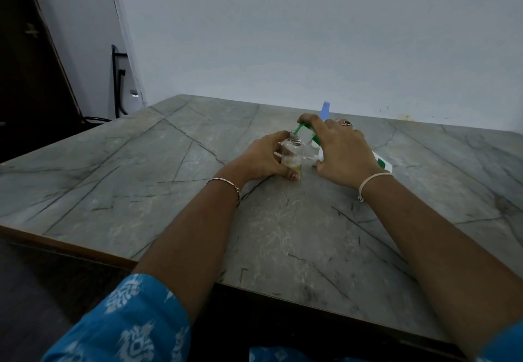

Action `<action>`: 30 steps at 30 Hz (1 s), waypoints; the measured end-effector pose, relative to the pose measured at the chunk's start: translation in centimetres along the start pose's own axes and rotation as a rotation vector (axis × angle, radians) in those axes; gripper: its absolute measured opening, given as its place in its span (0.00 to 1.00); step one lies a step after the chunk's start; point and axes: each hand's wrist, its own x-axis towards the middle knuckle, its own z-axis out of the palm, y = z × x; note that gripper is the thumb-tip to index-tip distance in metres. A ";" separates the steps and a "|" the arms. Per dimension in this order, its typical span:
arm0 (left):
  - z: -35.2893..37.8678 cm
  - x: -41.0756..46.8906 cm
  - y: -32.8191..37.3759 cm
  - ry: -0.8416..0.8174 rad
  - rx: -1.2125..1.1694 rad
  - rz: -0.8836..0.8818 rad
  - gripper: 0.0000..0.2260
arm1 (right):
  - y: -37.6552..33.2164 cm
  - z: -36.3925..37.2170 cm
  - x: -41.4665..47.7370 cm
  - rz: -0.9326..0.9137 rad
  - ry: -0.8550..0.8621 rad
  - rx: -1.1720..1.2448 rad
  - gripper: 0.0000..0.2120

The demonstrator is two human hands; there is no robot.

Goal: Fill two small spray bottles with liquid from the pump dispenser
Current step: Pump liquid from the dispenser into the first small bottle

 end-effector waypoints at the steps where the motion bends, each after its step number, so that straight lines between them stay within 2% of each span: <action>1: 0.0 0.0 0.0 -0.001 0.005 0.001 0.40 | 0.1 0.0 0.0 0.000 -0.002 0.009 0.36; 7: 0.1 0.1 -0.1 0.005 -0.012 0.000 0.40 | -0.1 0.2 0.3 0.003 0.008 0.066 0.32; 14: 0.2 0.3 -0.2 0.016 -0.017 -0.003 0.37 | 0.0 0.0 0.0 -0.002 -0.016 -0.020 0.38; 23: 0.2 0.4 -0.4 0.027 -0.016 0.009 0.39 | -0.1 0.1 0.2 -0.005 -0.009 -0.007 0.34; 30: 0.3 0.2 -0.3 0.055 0.036 0.047 0.37 | -0.1 0.0 0.0 -0.014 -0.020 -0.054 0.39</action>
